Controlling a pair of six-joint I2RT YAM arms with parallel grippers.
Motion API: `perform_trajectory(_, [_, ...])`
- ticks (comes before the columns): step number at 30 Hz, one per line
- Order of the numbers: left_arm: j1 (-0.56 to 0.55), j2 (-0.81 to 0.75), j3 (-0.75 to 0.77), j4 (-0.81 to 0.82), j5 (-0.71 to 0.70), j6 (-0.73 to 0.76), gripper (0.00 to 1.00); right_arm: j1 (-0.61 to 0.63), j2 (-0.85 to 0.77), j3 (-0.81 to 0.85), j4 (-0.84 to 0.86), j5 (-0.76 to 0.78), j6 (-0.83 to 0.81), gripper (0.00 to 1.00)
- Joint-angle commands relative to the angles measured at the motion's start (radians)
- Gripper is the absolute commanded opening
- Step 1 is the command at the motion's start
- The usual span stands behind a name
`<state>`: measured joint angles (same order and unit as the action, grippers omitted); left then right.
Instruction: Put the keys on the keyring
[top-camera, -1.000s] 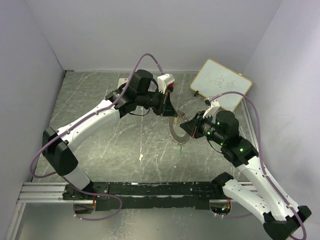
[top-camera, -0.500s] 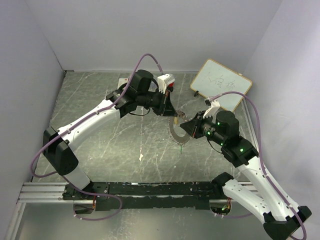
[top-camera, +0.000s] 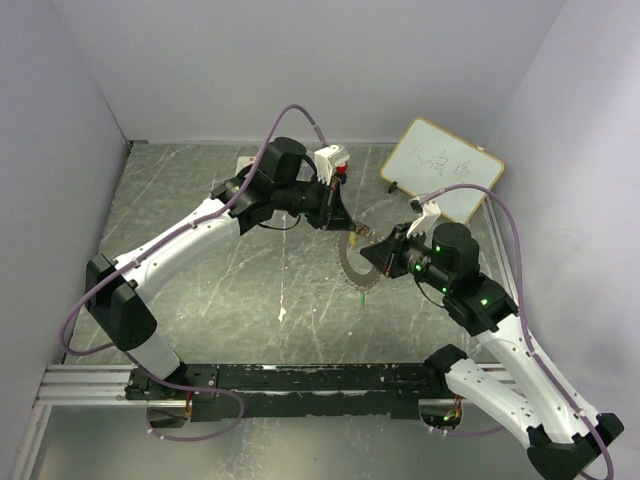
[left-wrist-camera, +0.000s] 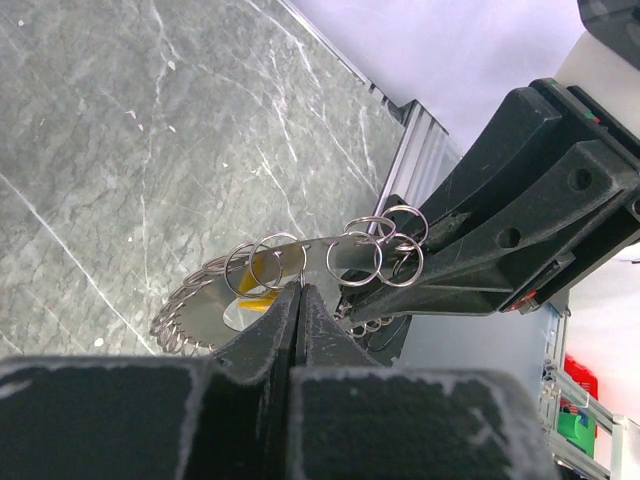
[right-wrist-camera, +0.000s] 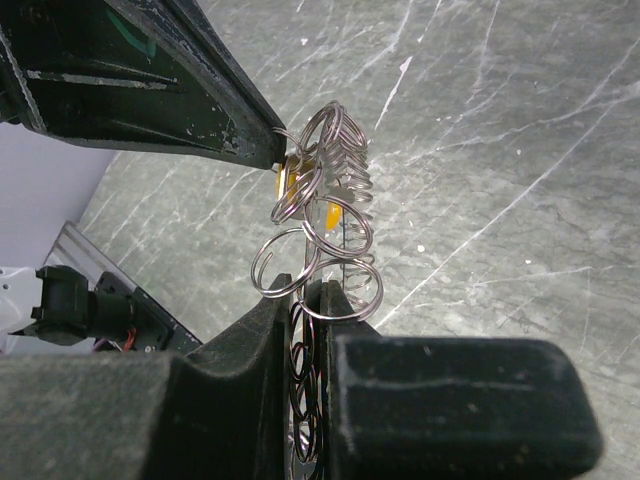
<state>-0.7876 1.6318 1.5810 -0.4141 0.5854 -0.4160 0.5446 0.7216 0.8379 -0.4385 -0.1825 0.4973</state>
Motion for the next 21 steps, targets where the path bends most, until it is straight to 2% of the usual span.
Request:
perform_trajectory(1, [-0.009,0.0,0.034,0.008,-0.003,-0.013,0.07,0.006,-0.022,-0.009,0.017,0.012,-0.005,0.0])
perform_trajectory(21, [-0.008,0.006,0.029,0.007,0.006,-0.017,0.07,0.007,-0.025,-0.008,0.014,0.013,-0.006,0.0])
